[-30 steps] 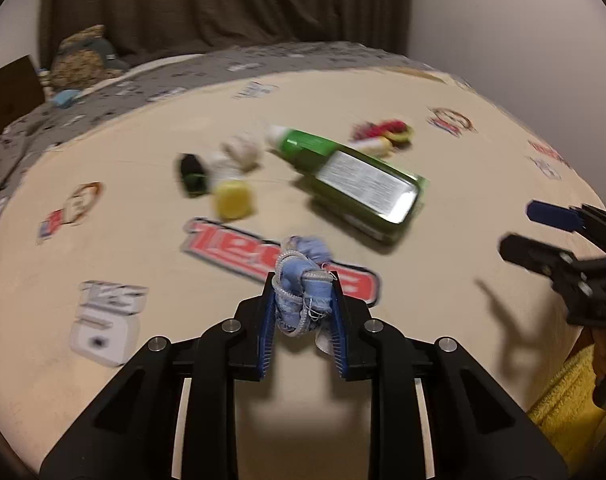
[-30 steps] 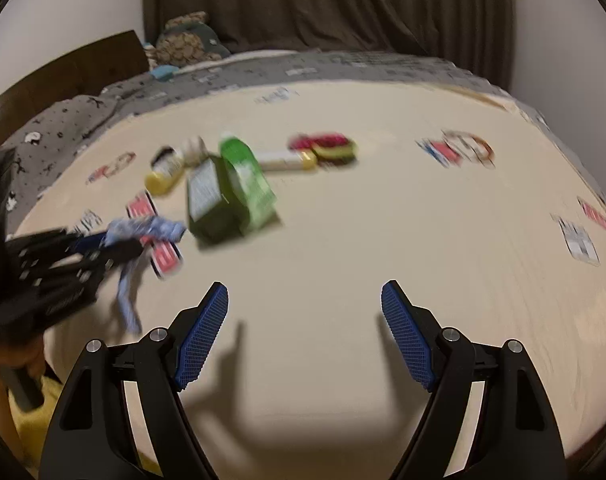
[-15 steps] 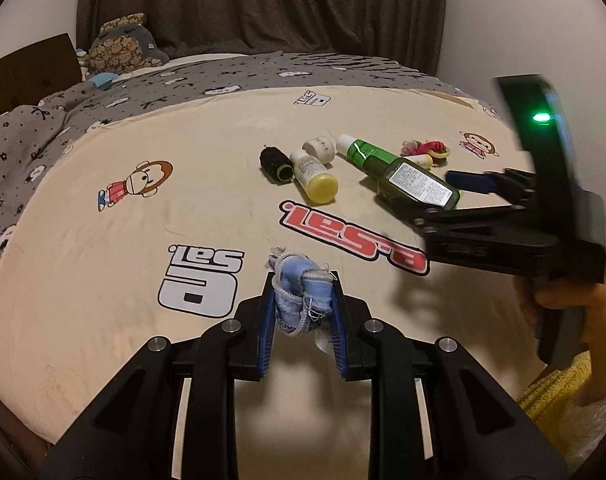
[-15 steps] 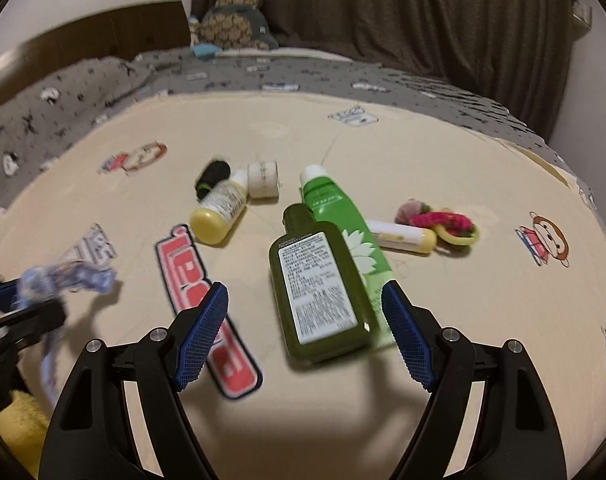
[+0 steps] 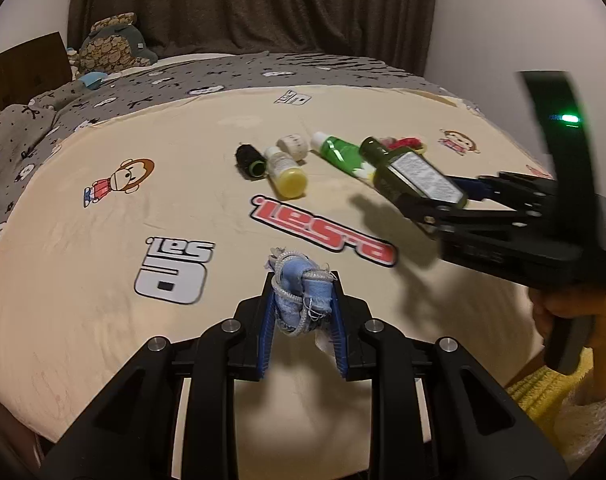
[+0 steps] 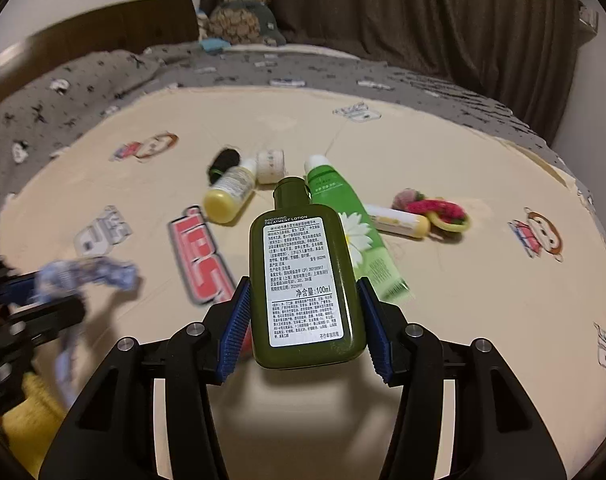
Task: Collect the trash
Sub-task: 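Carry cloth with left tool and bottle with right tool down into the bin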
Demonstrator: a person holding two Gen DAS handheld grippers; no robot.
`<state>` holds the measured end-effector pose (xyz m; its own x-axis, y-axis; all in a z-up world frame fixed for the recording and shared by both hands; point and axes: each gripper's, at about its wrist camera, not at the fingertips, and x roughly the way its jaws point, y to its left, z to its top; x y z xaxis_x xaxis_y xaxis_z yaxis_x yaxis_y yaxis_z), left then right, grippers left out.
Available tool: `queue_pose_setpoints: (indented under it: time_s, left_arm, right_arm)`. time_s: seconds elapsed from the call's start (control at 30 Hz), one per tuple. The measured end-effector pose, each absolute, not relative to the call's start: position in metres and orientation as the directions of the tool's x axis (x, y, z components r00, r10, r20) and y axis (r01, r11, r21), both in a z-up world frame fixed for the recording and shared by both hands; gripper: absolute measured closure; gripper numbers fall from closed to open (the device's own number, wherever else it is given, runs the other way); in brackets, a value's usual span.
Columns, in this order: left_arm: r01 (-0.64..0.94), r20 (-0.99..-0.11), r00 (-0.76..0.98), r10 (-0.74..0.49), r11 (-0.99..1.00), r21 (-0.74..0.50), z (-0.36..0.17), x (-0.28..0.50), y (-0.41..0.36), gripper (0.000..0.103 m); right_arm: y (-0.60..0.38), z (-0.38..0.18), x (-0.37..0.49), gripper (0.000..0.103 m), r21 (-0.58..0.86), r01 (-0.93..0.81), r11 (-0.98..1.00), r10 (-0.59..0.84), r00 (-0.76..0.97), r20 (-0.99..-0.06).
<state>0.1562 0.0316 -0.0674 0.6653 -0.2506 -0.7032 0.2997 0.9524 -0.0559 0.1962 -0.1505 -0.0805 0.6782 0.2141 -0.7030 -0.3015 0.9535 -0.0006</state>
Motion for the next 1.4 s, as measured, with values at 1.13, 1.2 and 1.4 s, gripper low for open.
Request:
queue_pose_setpoints:
  time_s: [1.13,1.2,1.4]
  left_arm:
    - [0.51,-0.849,0.341,-0.403,0.838,-0.193,-0.179,-0.004,-0.049,0.08]
    - [0.516,-0.87,0.304,-0.389,0.834,-0.193,-0.193,-0.005,-0.053,0.08]
    - [0.506,-0.919,0.199,-0.341,0.839,-0.201,-0.234,-0.001,-0.06,0.08]
  right_arm:
    - [-0.242,-0.176,-0.037,0.05,0.252,-0.212,0.944,0.323,0.443,-0.837]
    - [-0.239,-0.187,-0.037,0.05,0.247,-0.203,0.947,0.312,0.416,-0.854]
    - [-0.234,-0.229,-0.033,0.05,0.264,-0.155,0.952,0.3,0.293,-0.908]
